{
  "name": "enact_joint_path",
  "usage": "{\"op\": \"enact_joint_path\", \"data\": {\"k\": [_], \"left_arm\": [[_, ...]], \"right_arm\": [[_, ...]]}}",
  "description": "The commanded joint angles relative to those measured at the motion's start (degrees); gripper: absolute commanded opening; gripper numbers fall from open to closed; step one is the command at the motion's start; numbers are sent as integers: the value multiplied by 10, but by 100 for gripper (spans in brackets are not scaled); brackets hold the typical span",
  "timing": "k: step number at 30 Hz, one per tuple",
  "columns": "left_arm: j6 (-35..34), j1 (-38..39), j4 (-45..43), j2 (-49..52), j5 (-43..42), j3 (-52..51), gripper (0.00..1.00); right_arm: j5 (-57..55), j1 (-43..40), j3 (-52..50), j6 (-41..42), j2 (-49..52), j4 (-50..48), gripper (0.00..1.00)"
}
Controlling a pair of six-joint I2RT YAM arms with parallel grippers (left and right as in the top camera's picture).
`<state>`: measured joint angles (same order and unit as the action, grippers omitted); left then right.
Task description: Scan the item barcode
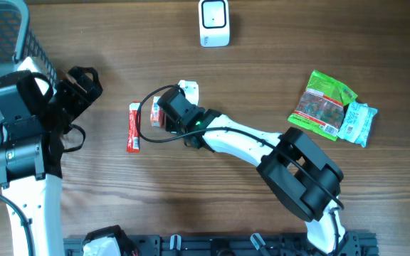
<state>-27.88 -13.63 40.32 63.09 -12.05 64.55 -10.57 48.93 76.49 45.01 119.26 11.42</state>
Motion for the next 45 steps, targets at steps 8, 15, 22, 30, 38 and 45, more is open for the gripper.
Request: {"op": "enact_joint_path", "data": {"k": [8,15,22,30,38,45], "left_arm": [[7,-3,-1,-1,-1,0,100],[7,-3,-1,-1,-1,0,100],[7,-3,-1,-1,-1,0,100],[7,-3,-1,-1,-1,0,100],[7,-3,-1,-1,-1,0,100],[7,-3,-1,-1,-1,0,100]], "right_arm": [[-10,0,7,2,28,-2,39],[-10,-2,7,-78,18,0,30],[-11,-4,7,-253,-37,36,26],[-148,-9,7,-332,-76,200,23],[-78,-70,1,-330,-78,319,18],[6,-121,1,-389,-83,337,52]]}}
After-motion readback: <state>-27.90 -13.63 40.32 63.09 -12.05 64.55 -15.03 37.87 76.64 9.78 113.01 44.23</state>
